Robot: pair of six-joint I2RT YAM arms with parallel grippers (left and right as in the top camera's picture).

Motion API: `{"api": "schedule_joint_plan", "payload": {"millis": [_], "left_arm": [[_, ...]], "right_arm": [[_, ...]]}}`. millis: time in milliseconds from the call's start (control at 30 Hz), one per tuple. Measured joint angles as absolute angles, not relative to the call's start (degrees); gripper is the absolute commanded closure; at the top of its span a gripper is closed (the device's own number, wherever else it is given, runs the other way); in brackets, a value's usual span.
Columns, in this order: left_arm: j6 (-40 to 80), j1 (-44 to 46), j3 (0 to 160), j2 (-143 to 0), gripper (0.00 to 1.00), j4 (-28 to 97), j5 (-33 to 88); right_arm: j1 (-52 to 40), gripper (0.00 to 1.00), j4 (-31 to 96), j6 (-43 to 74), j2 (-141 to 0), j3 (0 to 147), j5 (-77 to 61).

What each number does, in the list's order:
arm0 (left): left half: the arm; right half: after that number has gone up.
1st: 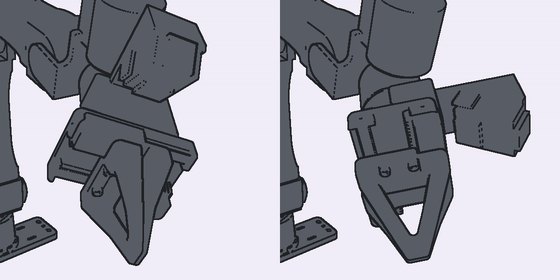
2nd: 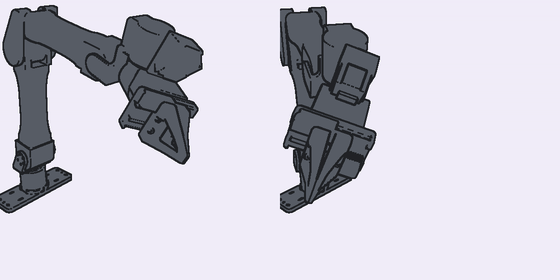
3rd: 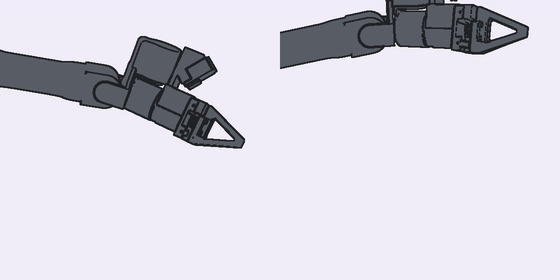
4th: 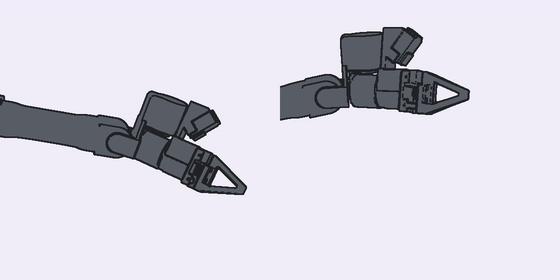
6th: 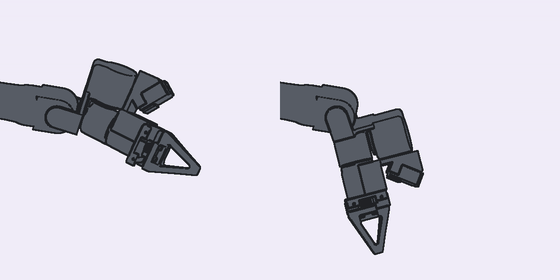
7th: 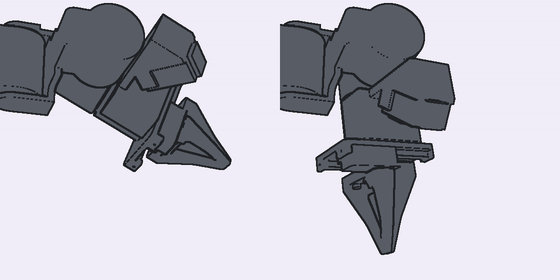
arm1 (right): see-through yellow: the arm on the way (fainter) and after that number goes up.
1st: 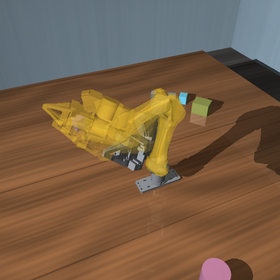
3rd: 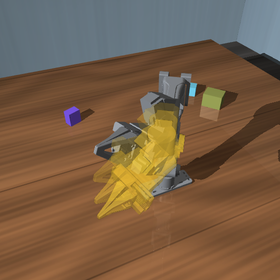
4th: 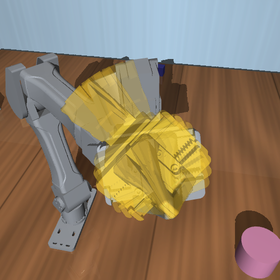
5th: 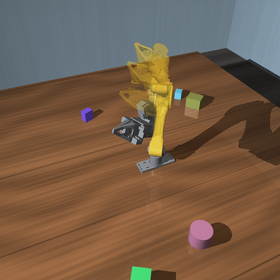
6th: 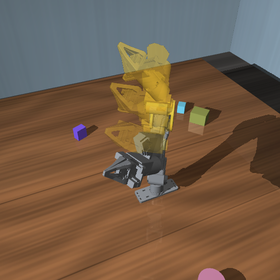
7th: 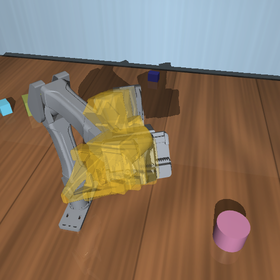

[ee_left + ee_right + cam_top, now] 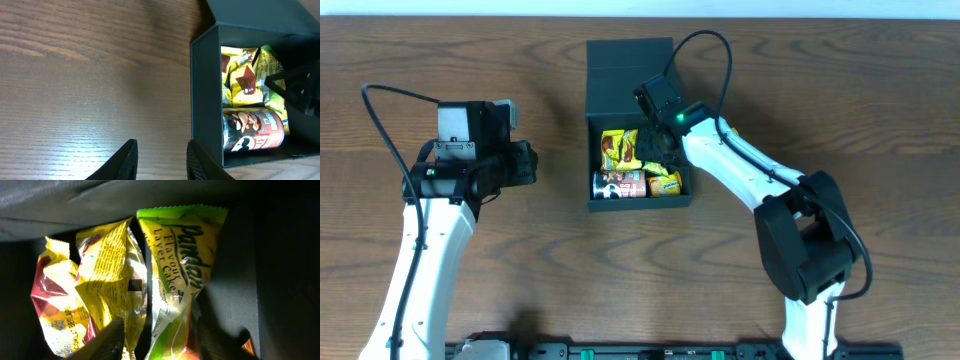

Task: Pack container
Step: 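Lower the green wafer packet into the box and open the right gripper, then move the right gripper back and grasp the yellow peanut packet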

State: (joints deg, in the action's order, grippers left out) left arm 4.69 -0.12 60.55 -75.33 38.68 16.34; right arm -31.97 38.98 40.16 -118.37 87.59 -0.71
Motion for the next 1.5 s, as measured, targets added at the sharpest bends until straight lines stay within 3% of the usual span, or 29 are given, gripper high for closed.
{"api": "schedule_joint_plan", "payload": {"millis": [167, 333, 367, 400, 433, 700, 1500], "left_arm": [[4.69, -0.12, 60.55, -75.33, 0.66, 38.68, 16.32], [4.69, -0.12, 60.55, -75.33, 0.66, 38.65, 16.32], [4.69, -0.12, 60.55, -75.33, 0.66, 38.68, 16.34], [4.69, -0.12, 60.55, -75.33, 0.66, 38.68, 16.34], [4.69, -0.12, 60.55, -75.33, 0.66, 38.68, 16.32], [4.69, -0.12, 60.55, -75.33, 0.66, 38.65, 16.32], [4.69, -0.12, 60.55, -75.33, 0.67, 38.65, 16.34]], "right_arm": [[-32.12, 0.6, 42.19, 37.39, -118.48, 89.47, -0.69], [-32.12, 0.61, 49.06, 33.69, -118.56, 99.11, -0.32], [-32.12, 0.7, 50.28, 32.64, -118.56, 101.54, -0.1], [-32.12, 0.94, 51.55, 31.29, -118.56, 103.57, 0.12], [-32.12, 0.98, 52.77, 30.17, -118.56, 105.45, 0.58], [-32.12, 0.98, 56.25, 27.62, -118.67, 104.99, 6.39], [-32.1, 0.98, 55.35, 39.13, -129.97, 102.41, 10.41]]}}
